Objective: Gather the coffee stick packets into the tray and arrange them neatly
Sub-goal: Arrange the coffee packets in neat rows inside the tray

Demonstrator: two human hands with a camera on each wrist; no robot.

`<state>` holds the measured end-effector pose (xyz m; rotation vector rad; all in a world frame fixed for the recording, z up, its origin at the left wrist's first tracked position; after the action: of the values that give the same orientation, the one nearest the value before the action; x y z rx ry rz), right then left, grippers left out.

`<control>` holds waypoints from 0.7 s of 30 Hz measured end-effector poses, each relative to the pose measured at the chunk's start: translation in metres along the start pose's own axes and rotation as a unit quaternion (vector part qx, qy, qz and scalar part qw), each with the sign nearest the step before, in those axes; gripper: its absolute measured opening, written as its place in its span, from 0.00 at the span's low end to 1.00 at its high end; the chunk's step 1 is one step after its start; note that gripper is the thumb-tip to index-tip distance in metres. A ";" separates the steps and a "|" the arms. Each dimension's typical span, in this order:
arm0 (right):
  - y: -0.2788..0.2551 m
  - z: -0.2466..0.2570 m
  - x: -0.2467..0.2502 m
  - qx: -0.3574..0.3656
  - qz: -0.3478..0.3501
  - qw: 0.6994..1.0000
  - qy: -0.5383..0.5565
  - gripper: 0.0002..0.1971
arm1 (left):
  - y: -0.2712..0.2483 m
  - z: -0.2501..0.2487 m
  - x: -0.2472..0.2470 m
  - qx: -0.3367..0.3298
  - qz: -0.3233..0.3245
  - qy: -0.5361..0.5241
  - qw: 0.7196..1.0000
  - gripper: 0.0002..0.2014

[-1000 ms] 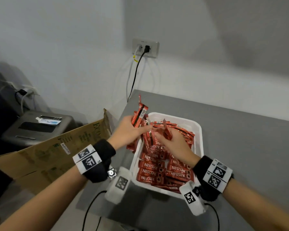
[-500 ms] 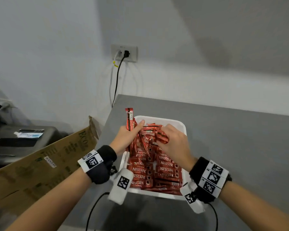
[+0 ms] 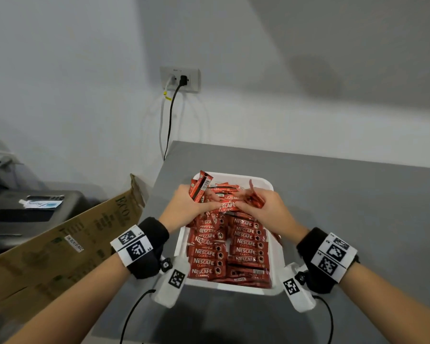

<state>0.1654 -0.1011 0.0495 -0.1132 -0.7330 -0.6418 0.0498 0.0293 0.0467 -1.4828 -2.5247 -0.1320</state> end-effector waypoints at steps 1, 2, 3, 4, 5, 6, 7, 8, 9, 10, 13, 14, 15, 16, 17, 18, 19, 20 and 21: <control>-0.001 -0.002 -0.006 -0.023 0.034 0.999 0.012 0.07 | 0.000 -0.001 -0.002 -0.002 0.010 0.005 1.000 0.07; -0.002 -0.001 -0.010 -0.036 0.058 0.997 0.020 0.05 | 0.000 -0.002 -0.003 -0.002 0.022 0.012 1.000 0.06; -0.003 -0.001 -0.012 -0.044 0.079 0.996 0.024 0.03 | 0.000 -0.003 -0.004 -0.001 0.035 0.017 0.999 0.05; -0.003 -0.002 -0.013 -0.051 0.094 0.994 0.035 0.03 | -0.001 -0.003 -0.005 0.001 0.046 0.021 0.999 0.04; -0.003 -0.001 -0.013 -0.054 0.107 0.992 0.039 0.04 | -0.001 -0.004 -0.006 0.001 0.053 0.021 0.998 0.03; -0.004 0.000 -0.012 -0.057 0.118 0.990 0.042 0.04 | -0.002 -0.004 -0.006 0.002 0.057 0.021 0.998 0.03; -0.003 -0.001 -0.012 -0.059 0.130 0.989 0.038 0.04 | -0.002 -0.005 -0.007 0.001 0.059 0.022 0.998 0.03; -0.003 0.001 -0.012 -0.053 0.140 0.988 0.027 0.04 | -0.002 -0.005 -0.008 0.000 0.060 0.025 0.998 0.04; -0.002 0.004 -0.012 -0.040 0.148 0.988 0.009 0.04 | 0.000 -0.006 -0.008 0.001 0.059 0.029 0.998 0.05; -0.001 0.007 -0.010 -0.028 0.146 0.989 -0.009 0.03 | 0.001 -0.007 -0.008 0.002 0.055 0.031 0.998 0.05; 0.006 0.014 0.002 -0.003 0.078 0.995 -0.056 0.04 | 0.004 -0.013 -0.006 -0.007 0.045 0.036 0.998 0.06; 0.007 0.019 0.005 0.010 0.064 0.994 -0.087 0.06 | 0.004 -0.016 -0.006 -0.014 0.038 0.046 0.998 0.07; 0.007 0.023 0.006 0.017 0.057 0.992 -0.112 0.06 | 0.005 -0.018 -0.002 -0.019 0.018 0.052 0.998 0.06; 0.008 0.023 0.010 0.010 0.047 0.992 -0.121 0.06 | 0.007 -0.019 0.008 -0.021 -0.021 0.045 0.999 0.05; 0.010 0.018 0.019 -0.011 0.028 0.993 -0.111 0.05 | 0.009 -0.019 0.023 -0.016 -0.078 0.026 0.996 0.04; 0.012 0.009 0.031 -0.042 0.000 0.995 -0.090 0.06 | 0.009 -0.016 0.041 -0.008 -0.140 -0.001 0.990 0.05; 0.013 -0.002 0.045 -0.068 -0.035 0.995 -0.069 0.07 | 0.008 -0.012 0.057 0.003 -0.185 -0.027 0.982 0.06; 0.012 -0.010 0.055 -0.086 -0.063 0.992 -0.061 0.07 | 0.008 -0.008 0.068 0.016 -0.202 -0.035 0.979 0.05; 0.011 -0.018 0.059 -0.097 -0.072 0.991 -0.063 0.07 | 0.009 -0.004 0.071 0.033 -0.188 -0.017 0.981 0.05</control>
<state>0.2156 -0.1273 0.0764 -0.2827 -0.8046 -0.8498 0.0243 0.0932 0.0659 -0.9768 -2.7799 -0.0784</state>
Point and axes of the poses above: each hand's wrist, its own y-axis towards the middle knuckle, its own x-axis out of the back of the hand, z = x × y, the point moved 9 cm from there along y, towards the middle knuckle, and after that the axes turned 6 degrees about -y, right-handed, at the moved point
